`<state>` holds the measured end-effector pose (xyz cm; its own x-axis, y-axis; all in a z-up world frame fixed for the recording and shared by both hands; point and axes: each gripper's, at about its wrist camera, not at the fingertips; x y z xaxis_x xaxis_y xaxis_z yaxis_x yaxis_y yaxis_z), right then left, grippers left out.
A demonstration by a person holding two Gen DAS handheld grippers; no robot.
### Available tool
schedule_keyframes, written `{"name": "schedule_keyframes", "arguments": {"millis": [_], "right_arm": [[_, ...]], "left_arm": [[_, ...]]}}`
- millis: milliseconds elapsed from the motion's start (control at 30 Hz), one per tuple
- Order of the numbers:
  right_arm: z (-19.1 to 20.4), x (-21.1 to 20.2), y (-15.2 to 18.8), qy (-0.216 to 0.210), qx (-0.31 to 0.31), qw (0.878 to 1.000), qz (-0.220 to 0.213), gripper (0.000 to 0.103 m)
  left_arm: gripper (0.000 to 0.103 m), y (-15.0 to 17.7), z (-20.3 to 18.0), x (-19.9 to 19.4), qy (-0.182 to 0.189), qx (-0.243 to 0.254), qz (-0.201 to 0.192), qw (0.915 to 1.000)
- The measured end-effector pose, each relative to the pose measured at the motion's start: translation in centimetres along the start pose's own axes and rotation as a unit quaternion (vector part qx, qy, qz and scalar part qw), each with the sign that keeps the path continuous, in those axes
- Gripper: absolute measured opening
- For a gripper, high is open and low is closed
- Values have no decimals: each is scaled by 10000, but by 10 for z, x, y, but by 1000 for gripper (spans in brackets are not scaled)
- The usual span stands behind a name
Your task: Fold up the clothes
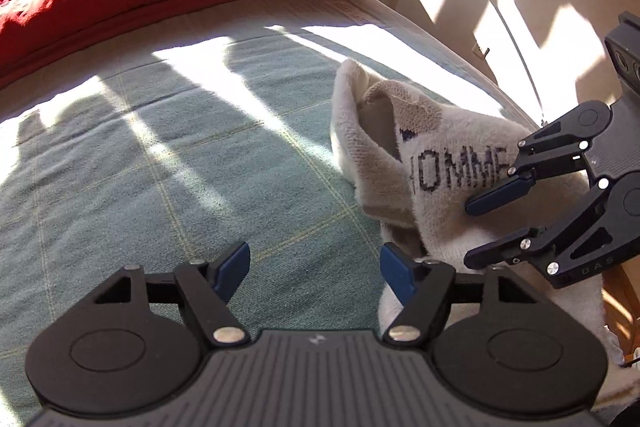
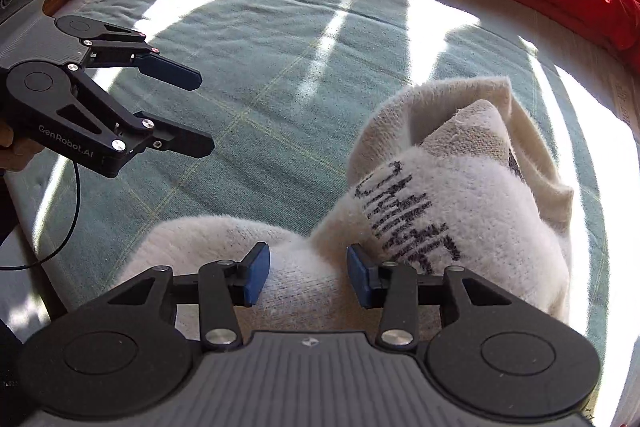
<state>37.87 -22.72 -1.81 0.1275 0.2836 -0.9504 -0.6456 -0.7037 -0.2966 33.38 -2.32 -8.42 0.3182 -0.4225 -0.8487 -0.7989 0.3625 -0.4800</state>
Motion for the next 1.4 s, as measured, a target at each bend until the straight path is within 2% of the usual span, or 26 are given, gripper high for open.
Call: {"name": "schedule_keyframes", "arguments": {"millis": [133,300,367,500,700,800,833,867,967,1233,1400], "right_arm": [[-6,-7,-5,-114,143,9997,166,48],[-14,-12,-8,-392,567,9971,327,49],[-15,-14,-9,-418,682,9962,331,49],[-18,-20,-10,-579,832,9943,340,49],[-33,-27,-8,-642,1118,9912,282,49],[-40,-25,-7,-627,1240,9898,321,49],[-41,-24,-6,-624,1271,9894,334,49],[-43,-24,-6,-651,1306,9887,340,49],[-44,-25,-9,-657,1378,9877,328,49],[-43,-37,-19,-497,1391,9888,189,49],[-45,-48,-22,-327,1421,9893,96,49]], "left_arm": [[69,-31,-1,14,301,-227,219,9991],[61,-68,2,38,625,-737,423,9944],[55,-79,4,53,745,-1048,511,9904],[55,-90,4,85,904,-1386,660,9840],[54,-93,1,136,1046,-1578,1206,9745],[46,-90,2,150,1130,-1694,1350,9697],[38,-90,3,153,1203,-1755,1384,9672],[27,-89,4,154,1286,-1808,1431,9645],[16,-92,-6,147,1102,-1535,1455,9712],[10,-91,-11,100,999,-1410,1181,9779],[9,-91,0,74,951,-1467,1002,9795]]}}
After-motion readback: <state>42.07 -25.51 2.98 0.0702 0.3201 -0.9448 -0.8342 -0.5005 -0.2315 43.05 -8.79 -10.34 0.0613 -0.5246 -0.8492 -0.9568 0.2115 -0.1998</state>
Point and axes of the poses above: each gripper's, at about its wrist camera, not at the fingertips, and x roughly the way its jaws point, z to its left, y to its underside, and after that the axes turned 6 degrees about z, right-handed
